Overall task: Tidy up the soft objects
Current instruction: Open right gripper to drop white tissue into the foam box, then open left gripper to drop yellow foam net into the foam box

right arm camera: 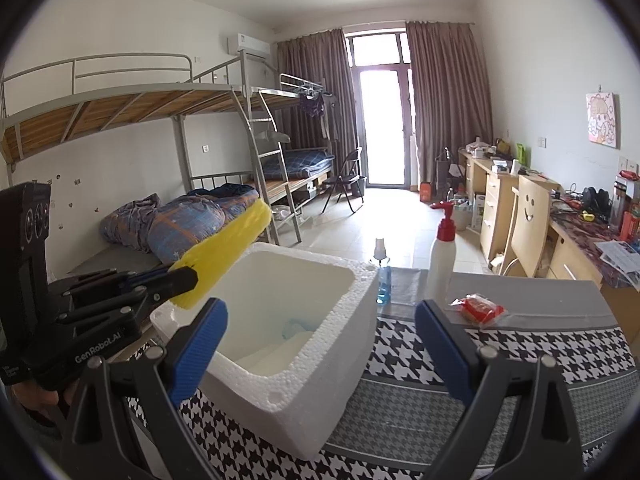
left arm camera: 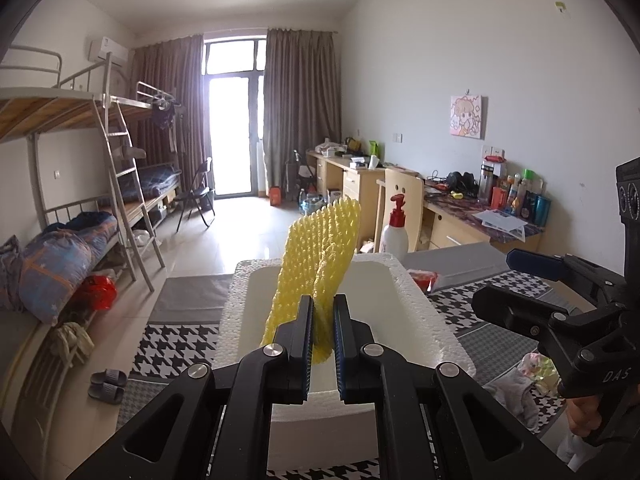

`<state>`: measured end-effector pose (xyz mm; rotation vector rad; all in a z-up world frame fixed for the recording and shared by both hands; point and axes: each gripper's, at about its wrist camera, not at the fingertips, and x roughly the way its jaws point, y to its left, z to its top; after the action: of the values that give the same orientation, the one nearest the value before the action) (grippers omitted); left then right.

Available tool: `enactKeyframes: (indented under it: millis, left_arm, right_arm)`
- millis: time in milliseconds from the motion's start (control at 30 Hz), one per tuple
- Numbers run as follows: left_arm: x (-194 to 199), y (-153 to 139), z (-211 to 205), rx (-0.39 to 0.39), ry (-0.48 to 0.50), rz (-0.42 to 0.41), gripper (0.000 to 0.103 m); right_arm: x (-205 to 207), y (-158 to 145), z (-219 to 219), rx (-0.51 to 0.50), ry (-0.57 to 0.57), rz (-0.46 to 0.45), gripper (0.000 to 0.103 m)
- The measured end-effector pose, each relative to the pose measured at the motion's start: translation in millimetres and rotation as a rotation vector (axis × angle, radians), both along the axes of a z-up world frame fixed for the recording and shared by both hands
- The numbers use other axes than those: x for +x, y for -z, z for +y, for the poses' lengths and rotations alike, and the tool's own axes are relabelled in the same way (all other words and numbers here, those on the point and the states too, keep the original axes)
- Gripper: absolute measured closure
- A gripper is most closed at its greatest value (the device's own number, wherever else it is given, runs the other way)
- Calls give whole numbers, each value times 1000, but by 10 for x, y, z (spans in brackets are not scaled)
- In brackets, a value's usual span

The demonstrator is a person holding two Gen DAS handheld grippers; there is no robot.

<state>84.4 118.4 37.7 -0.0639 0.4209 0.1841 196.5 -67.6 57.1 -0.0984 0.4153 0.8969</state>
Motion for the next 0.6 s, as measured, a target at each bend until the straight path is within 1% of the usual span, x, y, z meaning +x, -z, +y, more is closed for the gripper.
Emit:
enactKeyframes:
  millis: [167,600]
  left_arm:
    - [67,41,-27,10,-10,24,93]
    - [214,128,0,-7,-35,79,92]
  right_arm:
    - [19,16,-77,-2,16,1,6]
    - [81,42,-198,-5,54,15,6]
